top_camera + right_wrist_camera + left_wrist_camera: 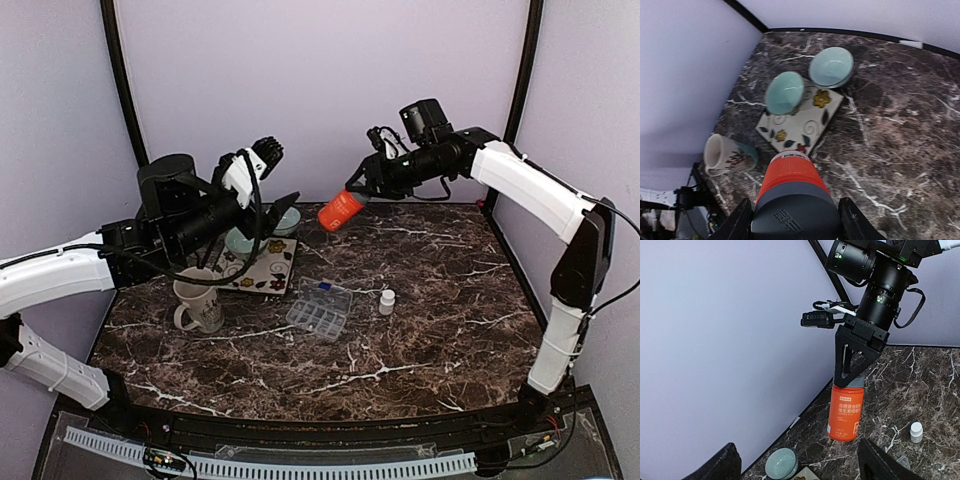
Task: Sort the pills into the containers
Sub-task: Place the pill bottle at the center of the board.
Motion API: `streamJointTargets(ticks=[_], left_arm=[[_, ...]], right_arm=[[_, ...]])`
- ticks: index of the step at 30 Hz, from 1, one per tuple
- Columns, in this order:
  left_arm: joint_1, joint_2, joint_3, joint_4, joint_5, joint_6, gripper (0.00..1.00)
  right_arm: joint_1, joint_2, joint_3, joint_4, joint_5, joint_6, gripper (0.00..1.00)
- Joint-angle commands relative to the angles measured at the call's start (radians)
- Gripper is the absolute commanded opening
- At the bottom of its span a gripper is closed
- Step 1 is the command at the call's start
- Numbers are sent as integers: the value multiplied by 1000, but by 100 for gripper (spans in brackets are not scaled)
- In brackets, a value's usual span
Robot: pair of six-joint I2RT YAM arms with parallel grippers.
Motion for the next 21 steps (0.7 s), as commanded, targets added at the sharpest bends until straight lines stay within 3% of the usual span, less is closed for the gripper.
streamJointTargets(ticks=[1,8,21], left_arm=[[22,-29,2,-77,55,-137,84],[67,-9,45,-169,127,-259,90],[120,-15,49,-221,244,-350,92]], right_arm=[[-38,63,58,-178,290,-134,0],[-84,123,39,-235,482,-189,0],[-127,230,20,-241,621,-226,0]])
